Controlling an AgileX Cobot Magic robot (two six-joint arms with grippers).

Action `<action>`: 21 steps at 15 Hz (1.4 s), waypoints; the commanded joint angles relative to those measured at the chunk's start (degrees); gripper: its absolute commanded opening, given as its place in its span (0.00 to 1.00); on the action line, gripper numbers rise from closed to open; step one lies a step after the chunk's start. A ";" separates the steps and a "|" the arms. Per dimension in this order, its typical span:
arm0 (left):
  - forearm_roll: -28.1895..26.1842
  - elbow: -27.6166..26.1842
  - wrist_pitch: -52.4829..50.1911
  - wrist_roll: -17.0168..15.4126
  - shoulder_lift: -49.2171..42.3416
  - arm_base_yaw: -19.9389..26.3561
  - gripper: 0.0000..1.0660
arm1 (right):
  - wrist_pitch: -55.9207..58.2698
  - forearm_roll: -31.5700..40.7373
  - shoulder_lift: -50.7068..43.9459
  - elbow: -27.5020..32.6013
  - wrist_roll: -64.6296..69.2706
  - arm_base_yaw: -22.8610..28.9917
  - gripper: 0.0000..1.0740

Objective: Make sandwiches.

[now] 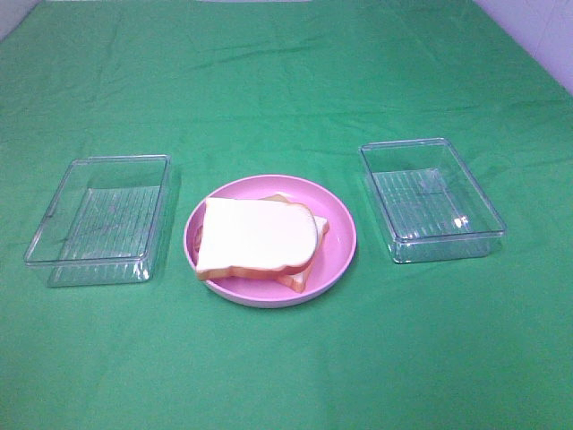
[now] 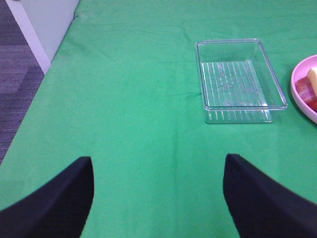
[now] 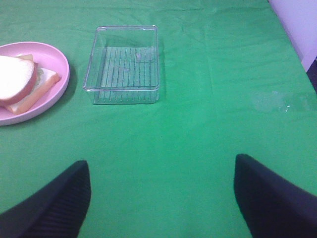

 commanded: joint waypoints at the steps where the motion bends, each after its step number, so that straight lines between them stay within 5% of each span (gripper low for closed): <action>1: -0.29 0.11 -0.40 -0.06 -1.20 -0.86 0.66 | -0.69 0.06 -0.23 0.00 -0.63 -0.29 0.70; 21: -0.29 0.11 -0.46 -0.06 -1.20 -1.72 0.66 | -0.69 0.06 -0.23 0.00 -0.63 -0.29 0.70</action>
